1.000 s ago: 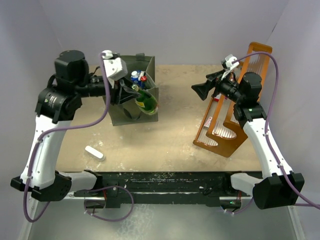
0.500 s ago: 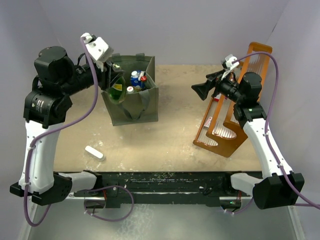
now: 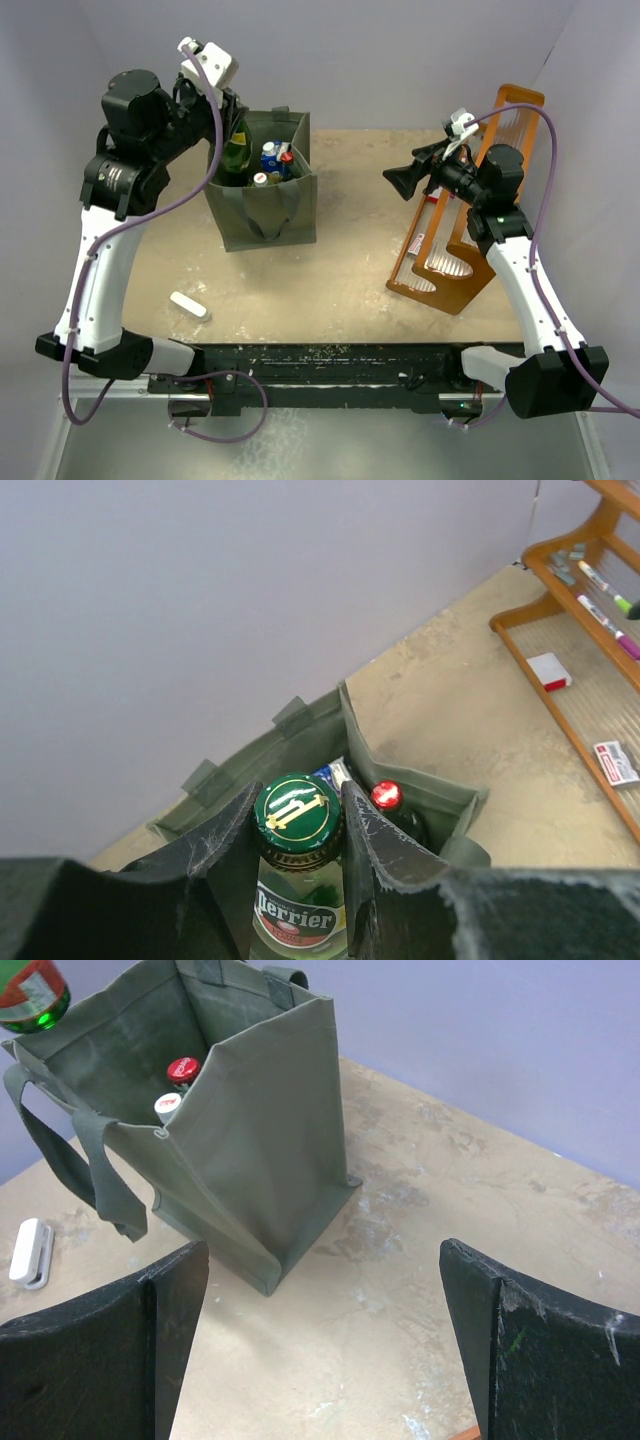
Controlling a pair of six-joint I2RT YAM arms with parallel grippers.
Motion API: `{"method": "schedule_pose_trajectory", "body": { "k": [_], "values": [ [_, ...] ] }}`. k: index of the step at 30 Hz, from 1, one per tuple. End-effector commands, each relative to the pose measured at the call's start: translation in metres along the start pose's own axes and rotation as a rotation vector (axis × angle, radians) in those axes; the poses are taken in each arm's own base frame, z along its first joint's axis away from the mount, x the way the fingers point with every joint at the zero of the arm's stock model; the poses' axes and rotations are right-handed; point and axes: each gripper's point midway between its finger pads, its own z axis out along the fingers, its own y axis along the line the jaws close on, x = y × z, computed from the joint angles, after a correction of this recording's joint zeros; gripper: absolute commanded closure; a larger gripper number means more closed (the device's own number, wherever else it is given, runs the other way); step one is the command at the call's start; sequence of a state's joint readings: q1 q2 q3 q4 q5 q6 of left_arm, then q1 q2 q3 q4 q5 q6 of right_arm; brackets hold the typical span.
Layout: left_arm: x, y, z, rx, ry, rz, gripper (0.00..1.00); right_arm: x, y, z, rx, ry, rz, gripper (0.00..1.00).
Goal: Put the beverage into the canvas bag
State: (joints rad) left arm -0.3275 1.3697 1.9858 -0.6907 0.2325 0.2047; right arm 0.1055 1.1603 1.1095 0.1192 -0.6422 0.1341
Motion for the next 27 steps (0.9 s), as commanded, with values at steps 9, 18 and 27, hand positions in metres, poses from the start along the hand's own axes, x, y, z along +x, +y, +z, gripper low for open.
{"method": "schedule_pose_trajectory", "body": {
  "k": [9,18,27],
  "values": [
    [-0.023,0.036,0.037,-0.129,-0.152,0.165,1.00,-0.013,0.002,0.002,-0.017,-0.049,-0.014,0.02],
    [0.027,0.033,0.045,-0.137,-0.047,0.142,1.00,-0.008,0.001,0.005,-0.022,-0.041,-0.002,0.02],
    [0.069,0.035,0.044,-0.174,0.064,0.134,1.00,-0.010,0.001,0.005,-0.024,-0.041,0.002,0.02]
  ]
}}
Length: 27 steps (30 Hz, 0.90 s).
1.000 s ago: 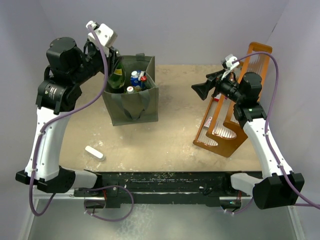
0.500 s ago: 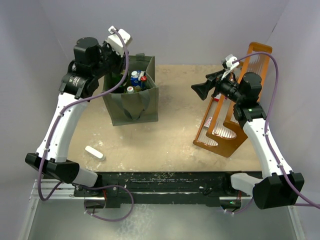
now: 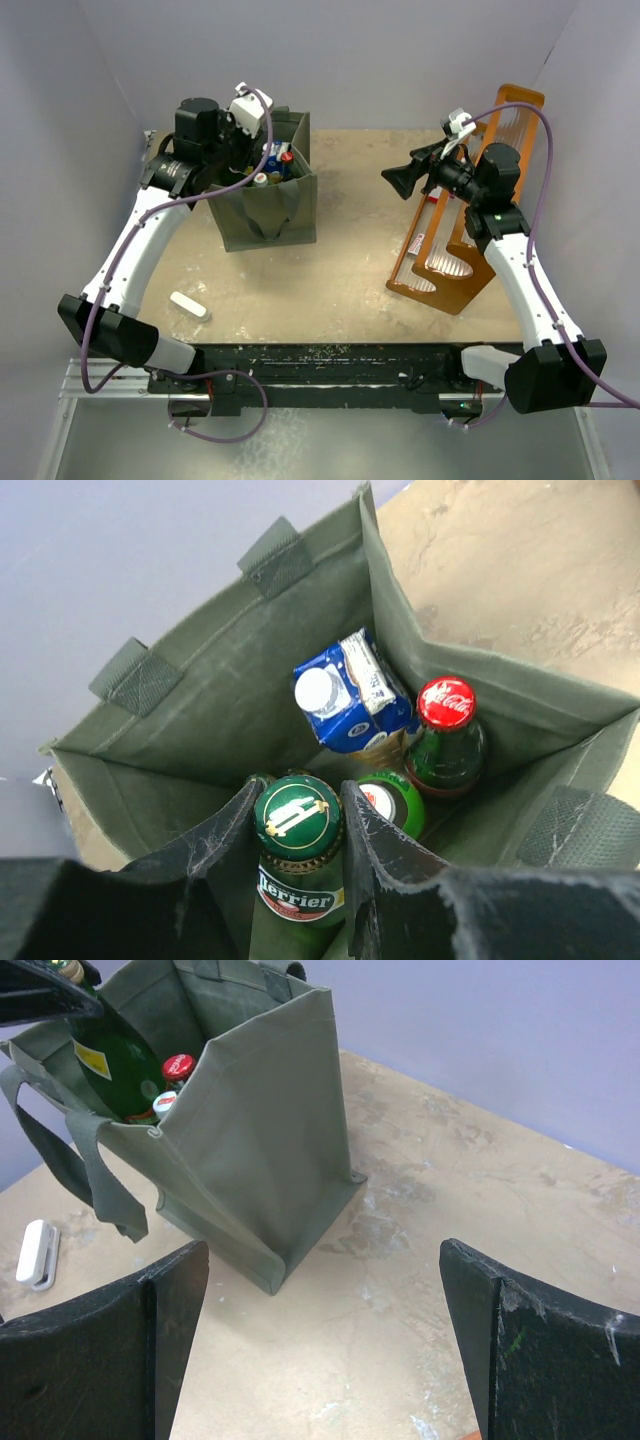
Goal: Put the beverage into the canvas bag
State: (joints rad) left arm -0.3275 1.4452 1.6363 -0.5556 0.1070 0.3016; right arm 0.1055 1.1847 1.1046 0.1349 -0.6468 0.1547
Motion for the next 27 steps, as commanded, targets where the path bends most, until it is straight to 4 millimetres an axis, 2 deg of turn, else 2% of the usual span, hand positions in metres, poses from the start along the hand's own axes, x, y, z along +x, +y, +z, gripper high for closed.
{"method": "schedule_pose_trajectory", "body": {
  "k": [1,10,27],
  "values": [
    [-0.067,0.034,-0.041,-0.156,-0.232,0.059,1.00,-0.016,0.004,-0.001,-0.021,-0.051,-0.025,0.02],
    [-0.041,0.036,-0.040,-0.192,-0.176,0.042,1.00,-0.016,0.004,0.000,-0.018,-0.050,-0.021,0.02],
    [0.006,0.031,-0.023,-0.192,-0.090,-0.008,1.00,-0.017,0.004,-0.001,-0.017,-0.053,-0.022,0.02]
  ]
}}
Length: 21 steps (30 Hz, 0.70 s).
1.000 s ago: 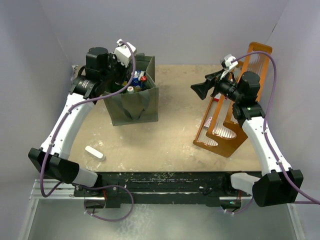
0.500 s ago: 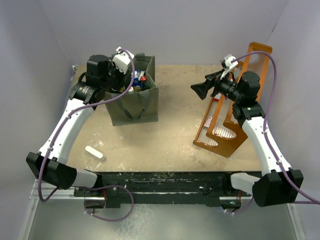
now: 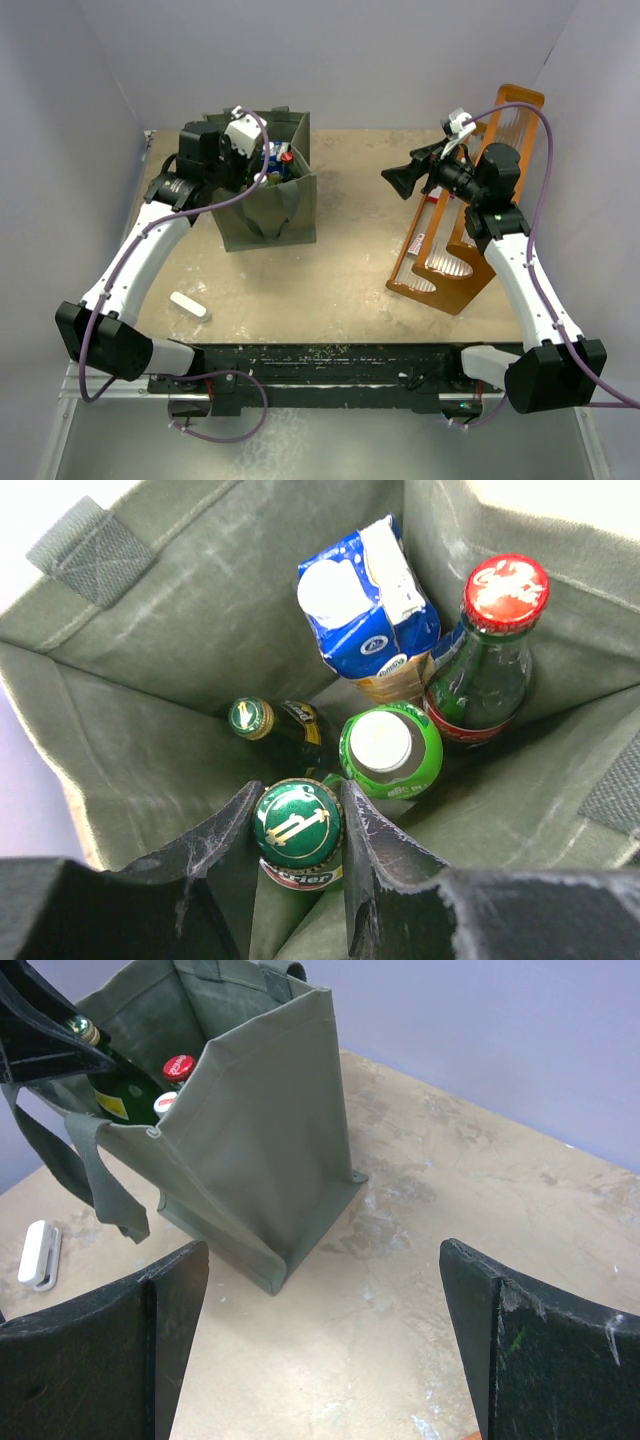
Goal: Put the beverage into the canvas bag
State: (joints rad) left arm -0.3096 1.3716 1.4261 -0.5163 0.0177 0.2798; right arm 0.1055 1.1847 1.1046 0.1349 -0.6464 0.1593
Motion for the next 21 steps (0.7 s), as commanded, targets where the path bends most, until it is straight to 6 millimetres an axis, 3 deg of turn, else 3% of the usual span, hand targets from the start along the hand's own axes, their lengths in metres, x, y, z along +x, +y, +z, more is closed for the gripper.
{"method": "schedule_pose_trajectory", "body": {
  "k": [1,5,21],
  "values": [
    [-0.054,0.029,-0.024,-0.114,-0.214,0.005,1.00,-0.016,0.004,-0.001,-0.018,-0.052,-0.026,0.02],
    [-0.045,0.020,-0.017,-0.075,-0.189,-0.022,1.00,-0.016,0.004,-0.001,-0.019,-0.053,-0.025,0.02],
    [-0.021,0.022,0.002,-0.021,-0.034,-0.053,1.00,-0.016,0.006,-0.002,-0.023,-0.055,-0.025,0.02]
  ]
}}
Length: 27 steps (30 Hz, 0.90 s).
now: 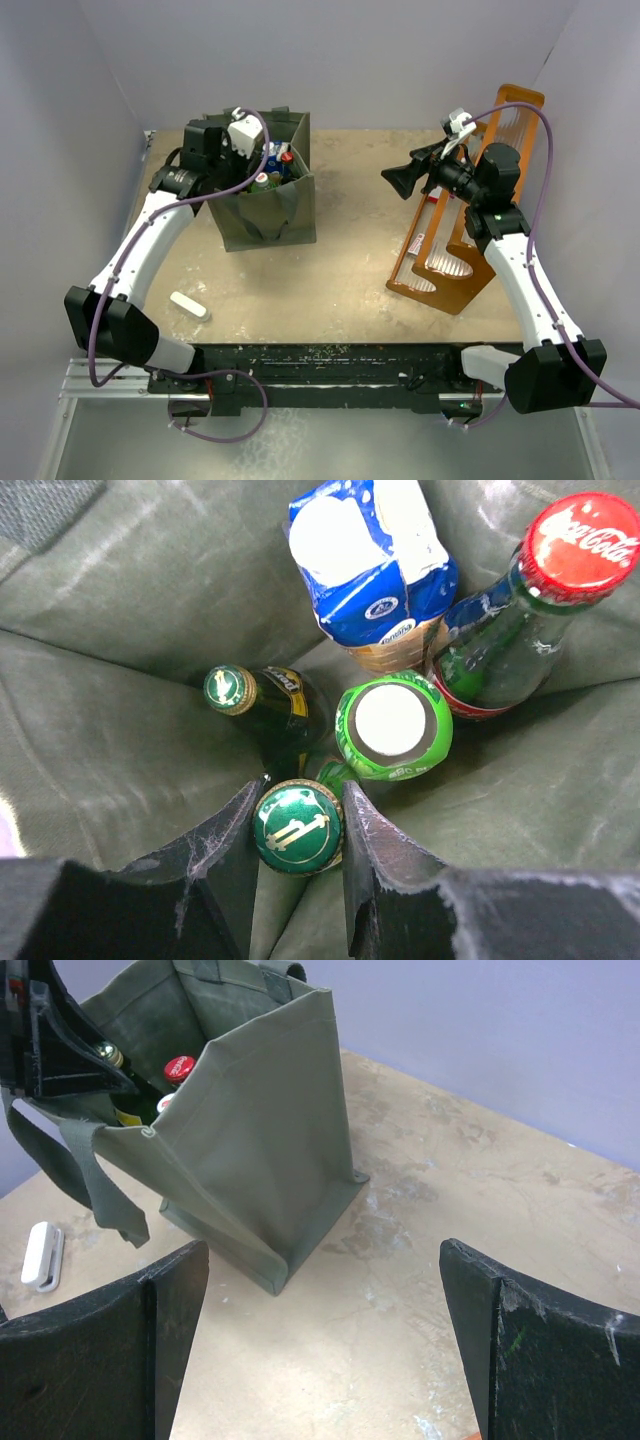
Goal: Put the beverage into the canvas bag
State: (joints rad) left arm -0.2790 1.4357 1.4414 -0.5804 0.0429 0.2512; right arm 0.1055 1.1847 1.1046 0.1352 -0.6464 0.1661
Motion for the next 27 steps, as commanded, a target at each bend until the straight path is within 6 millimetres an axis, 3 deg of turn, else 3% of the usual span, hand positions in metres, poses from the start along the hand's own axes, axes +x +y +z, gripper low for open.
{"method": "schedule_pose_trajectory", "body": {
  "k": [1,27],
  "values": [
    [-0.048,0.021,-0.019,-0.047,-0.140,-0.010,1.00,-0.016,0.006,-0.002,-0.023,-0.054,-0.032,0.02],
    [-0.006,0.021,0.018,0.028,0.094,0.068,0.95,-0.011,0.005,0.002,-0.037,-0.047,-0.017,0.02]
  ]
}}
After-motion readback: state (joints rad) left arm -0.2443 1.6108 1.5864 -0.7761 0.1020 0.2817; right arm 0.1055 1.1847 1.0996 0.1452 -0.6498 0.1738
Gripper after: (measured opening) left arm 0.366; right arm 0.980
